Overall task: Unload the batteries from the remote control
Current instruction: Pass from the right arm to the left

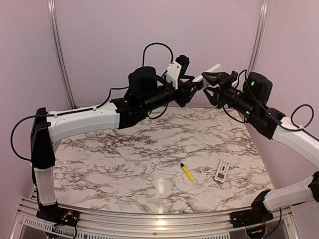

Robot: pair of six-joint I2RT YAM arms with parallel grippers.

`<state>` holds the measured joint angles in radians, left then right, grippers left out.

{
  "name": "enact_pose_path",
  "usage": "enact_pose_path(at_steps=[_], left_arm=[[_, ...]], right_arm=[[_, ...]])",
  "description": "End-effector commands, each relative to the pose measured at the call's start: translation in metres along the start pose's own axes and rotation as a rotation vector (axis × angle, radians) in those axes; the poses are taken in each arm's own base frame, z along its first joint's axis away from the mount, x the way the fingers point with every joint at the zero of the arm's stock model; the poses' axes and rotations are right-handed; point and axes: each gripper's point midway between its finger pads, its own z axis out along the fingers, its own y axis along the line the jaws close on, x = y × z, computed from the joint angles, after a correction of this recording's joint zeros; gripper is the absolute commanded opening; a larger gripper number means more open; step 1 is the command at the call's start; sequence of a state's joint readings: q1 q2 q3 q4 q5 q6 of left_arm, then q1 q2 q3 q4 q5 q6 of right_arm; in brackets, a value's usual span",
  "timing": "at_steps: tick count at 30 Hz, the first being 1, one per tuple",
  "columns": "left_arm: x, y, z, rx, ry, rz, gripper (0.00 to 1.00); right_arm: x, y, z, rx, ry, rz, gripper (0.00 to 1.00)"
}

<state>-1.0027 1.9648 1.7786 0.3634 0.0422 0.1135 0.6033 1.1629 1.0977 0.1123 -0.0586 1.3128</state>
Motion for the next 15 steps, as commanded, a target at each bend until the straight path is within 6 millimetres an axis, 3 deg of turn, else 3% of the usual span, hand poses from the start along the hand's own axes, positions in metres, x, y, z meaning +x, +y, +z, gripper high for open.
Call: enact_pose_path(at_steps=[1,4,7,10,12,13,15], left_arm=[[-0.010,-0.004,0.008,0.019,-0.044,-0.008,0.33],[-0.009,-0.007,0.008,0.033,-0.041,-0.009,0.11],[-0.010,-0.008,0.005,0.036,-0.038,0.004,0.00],[-0.013,-0.006,-0.003,0.025,-0.033,0.043,0.00],[-0.019,-0.005,-0.011,0.018,-0.033,0.080,0.00],[-0.021,-0.005,-0.015,0.019,-0.030,0.101,0.00],[-0.021,-0.006,-0.025,0.023,-0.013,0.144,0.00]], right_arm=[[-0.003,0.043,-0.009,-0.114,-0.017,0.006,0.26],[-0.001,0.044,-0.009,-0.121,-0.015,0.002,0.26],[-0.001,0.043,-0.010,-0.119,-0.015,-0.005,0.32],[0.002,0.037,-0.010,-0.095,-0.001,-0.011,0.56],[0.006,0.032,-0.011,-0.068,0.018,-0.021,0.87],[0.006,0.031,-0.013,-0.054,0.024,-0.036,0.97],[0.004,0.029,-0.017,-0.023,0.034,-0.087,0.99]])
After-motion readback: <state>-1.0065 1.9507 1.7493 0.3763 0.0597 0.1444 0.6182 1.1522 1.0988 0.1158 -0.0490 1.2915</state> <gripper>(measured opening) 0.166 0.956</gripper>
